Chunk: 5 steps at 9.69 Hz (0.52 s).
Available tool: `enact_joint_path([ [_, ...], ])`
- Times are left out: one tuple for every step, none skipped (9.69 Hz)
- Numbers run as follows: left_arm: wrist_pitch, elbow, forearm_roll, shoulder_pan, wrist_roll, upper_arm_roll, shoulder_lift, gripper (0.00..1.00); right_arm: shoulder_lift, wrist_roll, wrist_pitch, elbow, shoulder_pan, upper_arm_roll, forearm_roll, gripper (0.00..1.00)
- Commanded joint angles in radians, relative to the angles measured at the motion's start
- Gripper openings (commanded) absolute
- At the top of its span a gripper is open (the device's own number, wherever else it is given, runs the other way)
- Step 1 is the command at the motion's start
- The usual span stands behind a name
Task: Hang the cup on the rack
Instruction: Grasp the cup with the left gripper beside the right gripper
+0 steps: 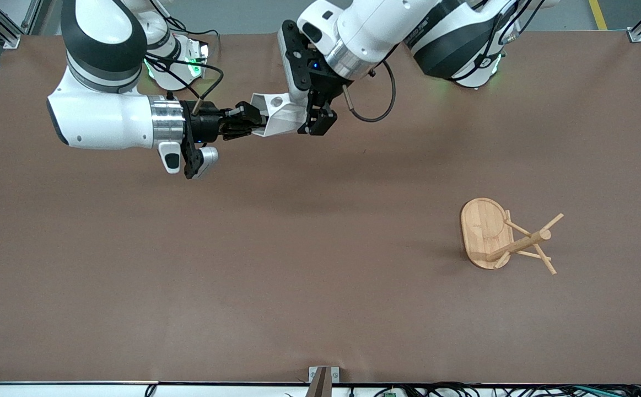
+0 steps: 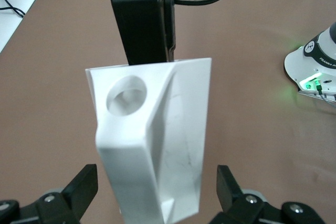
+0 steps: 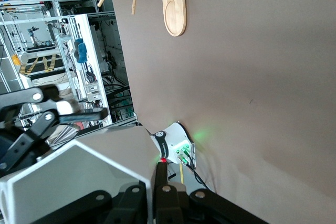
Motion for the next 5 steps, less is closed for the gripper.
enact_joint_path([
  [0.034, -0.011, 0.027, -0.008, -0.001, -0.004, 0.048, 1.0, -0.049, 0.025, 0.004, -0.031, -0.006, 0.004, 0.025, 0.0],
  [0.034, -0.012, 0.027, -0.013, -0.002, -0.002, 0.051, 1.0, -0.049, 0.035, 0.005, -0.026, -0.006, 0.004, 0.025, 0.0],
  [0.034, -0.012, 0.029, -0.021, -0.004, -0.002, 0.051, 0.92, -0.049, 0.035, 0.004, -0.025, -0.006, 0.004, 0.025, 0.0],
  [0.034, -0.012, 0.029, -0.021, -0.009, -0.002, 0.049, 0.48, -0.052, 0.037, 0.005, -0.024, -0.004, 0.004, 0.025, 0.0],
  [0.034, -0.012, 0.029, -0.021, -0.022, -0.002, 0.048, 0.12, -0.054, 0.037, 0.005, -0.024, -0.004, 0.004, 0.025, 0.0],
])
